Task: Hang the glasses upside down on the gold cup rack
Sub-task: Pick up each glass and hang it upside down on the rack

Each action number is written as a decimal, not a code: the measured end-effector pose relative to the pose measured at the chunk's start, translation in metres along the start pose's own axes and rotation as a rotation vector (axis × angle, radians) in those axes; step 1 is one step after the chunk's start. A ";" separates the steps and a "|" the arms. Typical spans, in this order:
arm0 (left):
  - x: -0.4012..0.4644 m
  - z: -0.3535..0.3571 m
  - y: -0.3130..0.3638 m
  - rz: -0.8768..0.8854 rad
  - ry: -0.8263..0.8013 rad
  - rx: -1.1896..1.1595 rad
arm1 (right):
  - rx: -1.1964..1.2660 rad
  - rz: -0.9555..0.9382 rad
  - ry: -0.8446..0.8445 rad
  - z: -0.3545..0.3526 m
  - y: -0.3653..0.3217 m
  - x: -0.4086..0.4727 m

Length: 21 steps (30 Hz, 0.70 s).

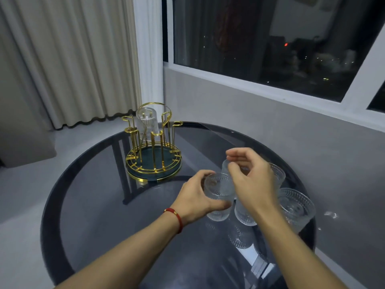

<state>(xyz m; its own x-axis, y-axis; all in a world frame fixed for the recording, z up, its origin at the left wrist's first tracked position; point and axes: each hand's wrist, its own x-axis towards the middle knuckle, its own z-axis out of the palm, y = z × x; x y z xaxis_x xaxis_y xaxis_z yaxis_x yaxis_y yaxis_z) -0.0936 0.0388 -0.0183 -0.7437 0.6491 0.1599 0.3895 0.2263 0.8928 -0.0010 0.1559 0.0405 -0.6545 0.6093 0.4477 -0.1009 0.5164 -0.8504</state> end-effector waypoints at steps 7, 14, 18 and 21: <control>-0.004 -0.065 -0.007 -0.042 0.220 -0.191 | 0.272 0.004 -0.350 0.014 0.006 -0.001; -0.012 -0.090 -0.015 -0.075 0.309 -0.491 | 0.561 0.569 -0.571 0.068 0.015 -0.007; -0.010 -0.100 -0.026 -0.073 0.283 -0.499 | 0.624 0.510 -0.408 0.072 0.008 -0.002; -0.010 -0.110 -0.044 -0.092 0.365 -0.341 | 0.354 0.256 -0.246 0.067 -0.013 0.010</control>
<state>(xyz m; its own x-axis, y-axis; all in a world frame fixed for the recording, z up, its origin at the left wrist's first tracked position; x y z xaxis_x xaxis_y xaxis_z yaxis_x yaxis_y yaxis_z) -0.1629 -0.0576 -0.0129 -0.9317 0.3276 0.1568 0.1595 -0.0188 0.9870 -0.0564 0.1142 0.0374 -0.8443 0.5081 0.1704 -0.1342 0.1073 -0.9851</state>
